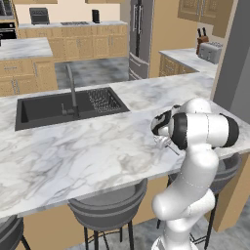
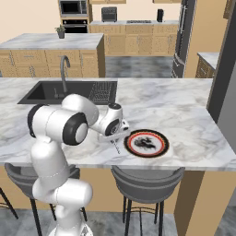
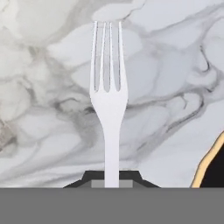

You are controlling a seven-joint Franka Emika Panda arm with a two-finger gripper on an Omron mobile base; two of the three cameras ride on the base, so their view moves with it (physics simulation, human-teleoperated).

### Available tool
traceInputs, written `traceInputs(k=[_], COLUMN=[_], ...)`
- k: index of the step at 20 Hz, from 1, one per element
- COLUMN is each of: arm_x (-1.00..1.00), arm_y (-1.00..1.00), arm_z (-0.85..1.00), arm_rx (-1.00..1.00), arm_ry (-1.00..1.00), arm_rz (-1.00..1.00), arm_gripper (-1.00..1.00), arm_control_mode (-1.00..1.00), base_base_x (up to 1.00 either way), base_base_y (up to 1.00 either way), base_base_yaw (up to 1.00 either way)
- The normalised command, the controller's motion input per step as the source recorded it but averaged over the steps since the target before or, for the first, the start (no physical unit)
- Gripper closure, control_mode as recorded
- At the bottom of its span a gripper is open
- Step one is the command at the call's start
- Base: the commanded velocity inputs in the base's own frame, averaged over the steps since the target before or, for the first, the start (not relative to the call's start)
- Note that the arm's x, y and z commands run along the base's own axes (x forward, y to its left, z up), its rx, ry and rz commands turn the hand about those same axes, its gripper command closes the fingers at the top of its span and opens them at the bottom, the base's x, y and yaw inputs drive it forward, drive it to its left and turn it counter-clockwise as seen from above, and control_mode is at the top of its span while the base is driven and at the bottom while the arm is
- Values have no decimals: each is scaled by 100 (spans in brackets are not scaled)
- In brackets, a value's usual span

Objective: Take the fork and place it on the left side of the plate. Then take the spoon and place it on the right side of the plate. Make sure they're directly next to the plate.

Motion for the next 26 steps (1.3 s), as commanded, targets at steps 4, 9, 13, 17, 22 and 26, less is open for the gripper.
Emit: traceInputs(k=[4,9,13,17,22,26], arm_x=[11,0,-7,-64,-100,-100], arm_y=[0,0,-1,0,1,13], arm_z=[-1,9,56,62,34,49], arm_rx=[0,0,0,0,0,0], arm_ry=[0,0,0,0,0,0], arm_rz=[11,8,8,2,-9,-20], arm_gripper=[-100,-100,-100,-100,-100,-100], arm_control_mode=[-100,-100,-100,-100,-100,-100], base_base_x=[0,0,0,0,0,0], base_base_y=[0,0,0,0,0,0], base_base_yaw=[0,0,0,0,0,0])
